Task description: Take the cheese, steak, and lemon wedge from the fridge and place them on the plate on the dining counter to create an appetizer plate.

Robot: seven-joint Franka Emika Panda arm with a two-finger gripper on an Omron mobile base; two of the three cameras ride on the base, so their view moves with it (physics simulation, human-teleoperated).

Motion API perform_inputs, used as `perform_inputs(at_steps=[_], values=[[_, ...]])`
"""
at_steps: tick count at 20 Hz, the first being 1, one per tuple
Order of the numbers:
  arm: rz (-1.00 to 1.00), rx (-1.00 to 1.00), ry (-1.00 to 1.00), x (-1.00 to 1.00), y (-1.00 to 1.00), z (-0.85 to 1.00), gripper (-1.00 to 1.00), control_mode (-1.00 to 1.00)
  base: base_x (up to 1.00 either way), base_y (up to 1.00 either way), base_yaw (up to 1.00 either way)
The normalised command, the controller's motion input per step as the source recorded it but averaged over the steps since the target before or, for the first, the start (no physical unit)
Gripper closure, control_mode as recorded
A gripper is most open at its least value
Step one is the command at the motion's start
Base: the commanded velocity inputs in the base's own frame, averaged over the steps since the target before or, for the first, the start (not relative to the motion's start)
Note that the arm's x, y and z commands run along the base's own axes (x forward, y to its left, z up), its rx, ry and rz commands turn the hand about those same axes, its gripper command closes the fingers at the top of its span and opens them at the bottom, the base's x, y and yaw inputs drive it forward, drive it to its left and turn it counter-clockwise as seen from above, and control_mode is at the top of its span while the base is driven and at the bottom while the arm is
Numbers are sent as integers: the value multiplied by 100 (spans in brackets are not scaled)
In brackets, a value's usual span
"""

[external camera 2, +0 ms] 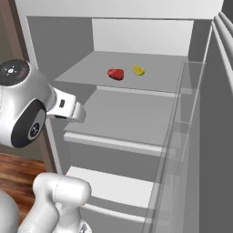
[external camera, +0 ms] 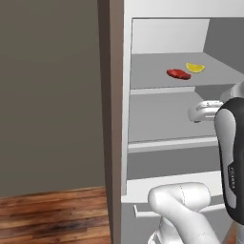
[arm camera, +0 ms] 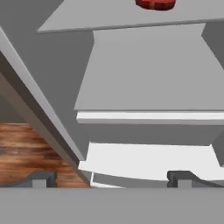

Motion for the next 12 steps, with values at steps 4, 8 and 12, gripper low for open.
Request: perform_inputs(at_steps=[4, 8, 12], values=[[2, -6, -2, 0, 0, 39, -100, -100, 0, 0, 0], [3, -1, -1, 15, -5, 10, -100, -100, 0, 0, 0], [3, -1, -8, 22, -18, 0, -100, -100, 0, 0, 0]])
